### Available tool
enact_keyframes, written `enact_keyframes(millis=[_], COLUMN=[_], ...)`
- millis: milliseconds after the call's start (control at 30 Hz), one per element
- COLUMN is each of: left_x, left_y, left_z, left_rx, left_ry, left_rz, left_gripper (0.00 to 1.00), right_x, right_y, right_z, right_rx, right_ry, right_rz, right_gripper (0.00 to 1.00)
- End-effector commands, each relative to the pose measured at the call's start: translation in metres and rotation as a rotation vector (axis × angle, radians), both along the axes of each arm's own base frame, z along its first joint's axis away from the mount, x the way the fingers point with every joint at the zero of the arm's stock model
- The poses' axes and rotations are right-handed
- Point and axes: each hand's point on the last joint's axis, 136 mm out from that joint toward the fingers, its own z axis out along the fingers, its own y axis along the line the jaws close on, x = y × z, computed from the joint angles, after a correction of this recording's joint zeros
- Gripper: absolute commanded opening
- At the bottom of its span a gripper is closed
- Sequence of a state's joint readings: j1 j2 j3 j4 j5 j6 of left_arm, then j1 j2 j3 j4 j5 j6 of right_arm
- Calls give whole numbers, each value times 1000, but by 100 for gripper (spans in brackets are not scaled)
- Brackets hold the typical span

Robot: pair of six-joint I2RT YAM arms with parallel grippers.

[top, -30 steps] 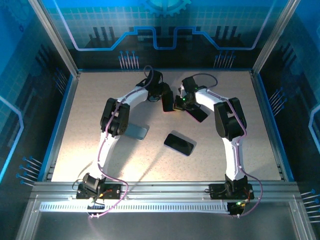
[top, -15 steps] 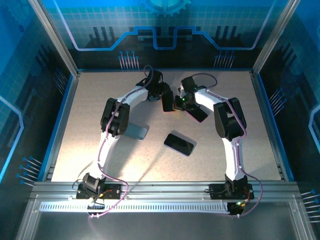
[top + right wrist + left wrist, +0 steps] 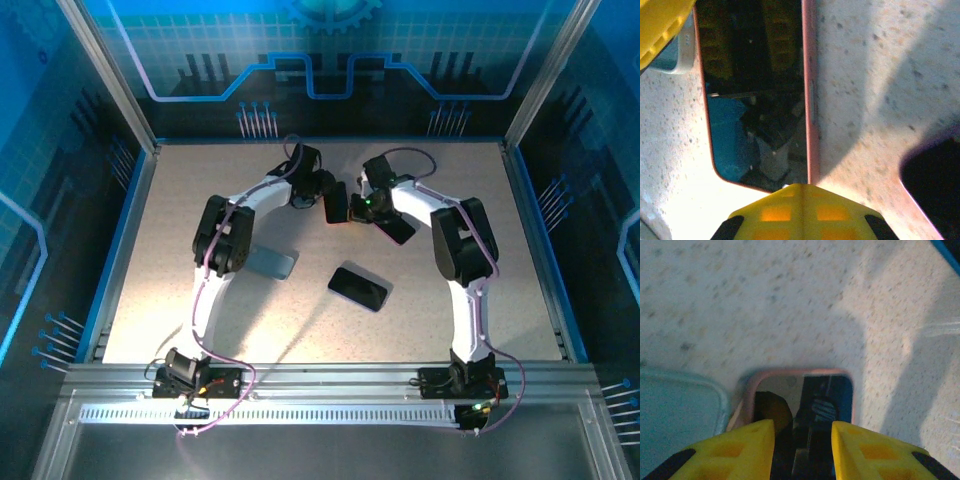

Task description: Put the phone into the phone case

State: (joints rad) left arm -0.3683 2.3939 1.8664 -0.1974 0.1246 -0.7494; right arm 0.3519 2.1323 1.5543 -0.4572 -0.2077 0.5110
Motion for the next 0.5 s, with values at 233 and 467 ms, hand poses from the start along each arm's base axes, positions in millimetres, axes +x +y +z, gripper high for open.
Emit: enact_keyframes(millis=[233, 467], left_x=[-29, -35], left_y=[27, 42], left_z=[82, 59], left_rx=[-17, 23], left_ry=[-116, -69], left_rz=[2, -10], left_gripper=[41, 41], right_x=[15, 39], right_y=[-64, -123], right_z=[84, 51], right_rx=[19, -82], right_ry=[-154, -78], right_rz=[-47, -148], right_gripper=[56, 64])
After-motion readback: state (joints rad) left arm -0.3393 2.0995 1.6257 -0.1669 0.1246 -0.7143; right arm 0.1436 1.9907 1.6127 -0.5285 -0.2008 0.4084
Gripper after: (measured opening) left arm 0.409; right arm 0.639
